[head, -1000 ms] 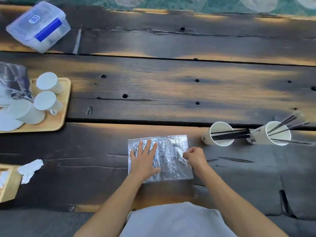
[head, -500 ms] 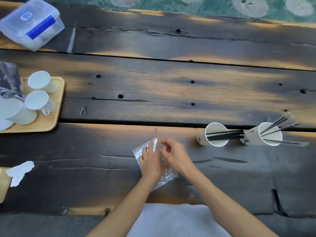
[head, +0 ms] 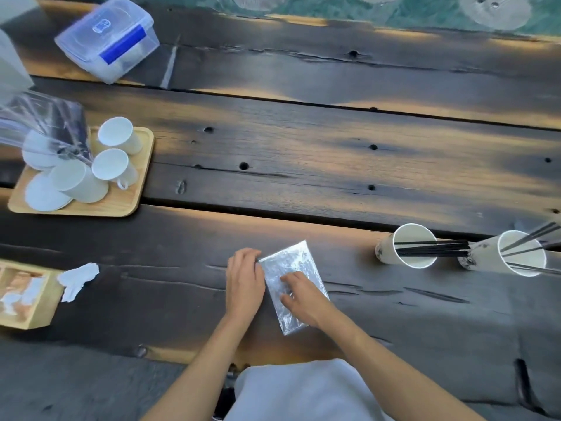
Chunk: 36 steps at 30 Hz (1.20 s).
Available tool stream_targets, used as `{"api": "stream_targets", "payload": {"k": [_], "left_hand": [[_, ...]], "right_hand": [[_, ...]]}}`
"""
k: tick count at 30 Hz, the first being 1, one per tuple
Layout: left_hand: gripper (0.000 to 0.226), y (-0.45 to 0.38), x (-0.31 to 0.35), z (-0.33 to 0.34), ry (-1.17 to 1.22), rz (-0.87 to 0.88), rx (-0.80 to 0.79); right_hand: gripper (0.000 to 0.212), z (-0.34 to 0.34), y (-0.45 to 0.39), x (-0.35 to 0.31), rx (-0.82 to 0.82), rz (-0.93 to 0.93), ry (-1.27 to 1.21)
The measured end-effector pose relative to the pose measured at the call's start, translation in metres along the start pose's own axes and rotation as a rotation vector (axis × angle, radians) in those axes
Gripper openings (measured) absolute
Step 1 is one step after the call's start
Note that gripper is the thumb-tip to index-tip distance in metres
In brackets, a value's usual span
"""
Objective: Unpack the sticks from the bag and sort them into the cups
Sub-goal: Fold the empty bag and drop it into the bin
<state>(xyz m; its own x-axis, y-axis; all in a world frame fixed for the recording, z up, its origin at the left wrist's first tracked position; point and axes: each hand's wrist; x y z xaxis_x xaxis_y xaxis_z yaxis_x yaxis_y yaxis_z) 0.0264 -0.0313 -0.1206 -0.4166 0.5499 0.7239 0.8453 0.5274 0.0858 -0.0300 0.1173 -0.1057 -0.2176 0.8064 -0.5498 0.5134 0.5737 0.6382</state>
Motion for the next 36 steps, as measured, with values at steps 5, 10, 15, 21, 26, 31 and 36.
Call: {"api": "stream_targets", "payload": {"k": [5, 10, 15, 21, 26, 31, 36], "left_hand": [[0.025, -0.021, 0.016, 0.025, -0.151, 0.254, -0.258], [0.030, -0.048, 0.024, 0.044, -0.054, -0.036, -0.455], [0.014, -0.059, 0.025, 0.045, -0.048, -0.152, -0.459], [0.010, -0.057, 0.034, 0.051, -0.263, -0.302, -0.397], [0.025, -0.041, 0.034, 0.049, -0.323, -0.424, -0.344], [0.029, -0.015, 0.026, 0.039, -0.293, -0.552, -0.327], [0.013, -0.019, 0.029, 0.033, -0.506, -0.159, -0.345]], "right_hand": [[0.044, 0.000, -0.003, 0.008, 0.019, 0.007, -0.093], [0.028, -0.006, -0.003, 0.024, 0.142, 0.322, -0.748], [0.014, -0.007, 0.008, 0.055, 0.257, 0.624, -0.995], [0.018, -0.005, 0.005, 0.066, 0.302, 0.669, -0.838], [0.020, -0.012, 0.003, 0.069, 0.397, 0.541, -0.344], [0.025, -0.016, 0.005, 0.081, 0.454, 0.323, 0.005], [0.029, -0.018, 0.002, 0.082, 0.436, 0.267, 0.207]]}}
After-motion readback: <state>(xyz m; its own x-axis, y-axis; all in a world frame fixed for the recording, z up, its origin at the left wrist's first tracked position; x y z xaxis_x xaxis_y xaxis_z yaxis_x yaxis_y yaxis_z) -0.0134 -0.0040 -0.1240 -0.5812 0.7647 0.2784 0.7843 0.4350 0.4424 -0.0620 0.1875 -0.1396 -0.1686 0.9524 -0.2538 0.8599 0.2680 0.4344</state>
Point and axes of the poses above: each hand's wrist, its own y-axis away from the middle knuckle, its own z-axis out of the palm, x = y × z, and after that the axes turned 7 degrees about y, right-handed
